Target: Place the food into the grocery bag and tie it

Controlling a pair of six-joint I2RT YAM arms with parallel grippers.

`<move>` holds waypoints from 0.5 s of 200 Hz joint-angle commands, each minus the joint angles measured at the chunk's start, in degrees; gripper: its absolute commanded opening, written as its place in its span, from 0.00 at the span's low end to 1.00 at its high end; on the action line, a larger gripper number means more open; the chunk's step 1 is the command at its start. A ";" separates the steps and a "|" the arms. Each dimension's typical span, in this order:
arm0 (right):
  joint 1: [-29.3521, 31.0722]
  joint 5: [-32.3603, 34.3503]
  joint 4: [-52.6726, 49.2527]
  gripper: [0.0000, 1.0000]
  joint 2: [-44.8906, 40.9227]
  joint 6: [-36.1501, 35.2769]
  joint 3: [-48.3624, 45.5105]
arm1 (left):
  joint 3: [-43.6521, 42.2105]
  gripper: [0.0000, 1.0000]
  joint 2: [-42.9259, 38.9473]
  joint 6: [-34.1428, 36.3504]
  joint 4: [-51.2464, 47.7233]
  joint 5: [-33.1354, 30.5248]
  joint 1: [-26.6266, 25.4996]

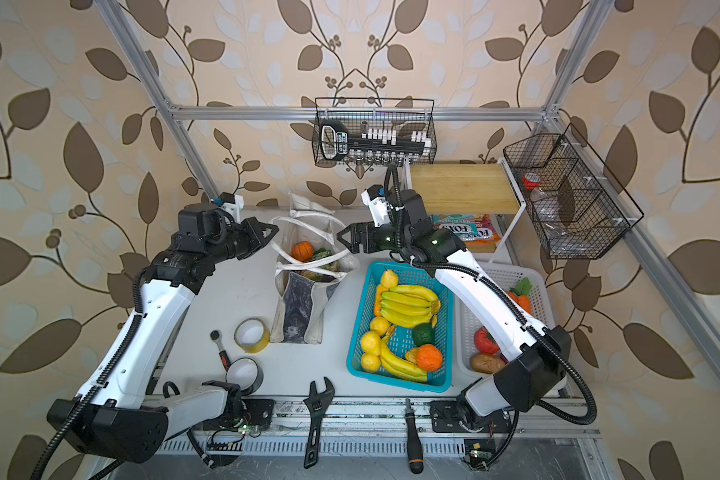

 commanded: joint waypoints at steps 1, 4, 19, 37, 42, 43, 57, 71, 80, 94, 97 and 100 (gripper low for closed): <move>-0.33 -1.62 4.13 0.90 2.26 7.37 -2.91 | 0.45 0.00 -2.65 0.20 2.01 0.19 0.63; -0.37 -1.46 4.05 0.90 2.44 7.41 -3.01 | 0.47 0.00 -2.75 0.25 1.90 0.00 0.63; -0.30 -1.02 2.66 0.90 3.94 7.17 -2.79 | 0.70 0.00 -3.13 0.45 1.44 -0.13 0.74; -0.36 -1.46 2.36 0.89 5.03 7.38 -4.06 | 0.91 0.00 -3.46 0.44 1.43 0.04 0.68; -0.35 -1.62 2.63 0.89 5.10 7.42 -4.70 | 0.97 0.00 -3.50 0.46 1.50 0.12 0.75; -0.36 -1.69 2.71 0.89 5.13 7.51 -4.81 | 0.98 0.00 -3.50 0.45 1.51 0.13 0.76; -0.49 -2.86 4.50 0.82 5.13 8.16 -6.29 | 1.08 0.00 -3.59 0.38 1.49 0.47 0.75; -0.55 -5.98 9.92 0.67 4.33 9.23 -8.71 | 0.86 0.00 -3.68 0.06 1.84 1.33 0.77; -0.43 -7.01 12.53 0.59 3.74 9.74 -9.58 | 0.57 0.00 -3.79 -0.45 2.61 2.46 0.77; 0.18 -6.14 13.25 0.49 2.77 9.02 -9.52 | -0.13 0.00 -3.85 -1.68 4.16 4.64 0.77; 0.30 -5.58 13.19 0.45 2.51 8.75 -9.45 | -0.14 0.00 -3.85 -1.81 4.38 5.04 0.77; 0.50 -4.90 12.94 0.43 2.27 8.48 -9.40 | -0.31 0.00 -3.85 -2.04 4.62 5.45 0.77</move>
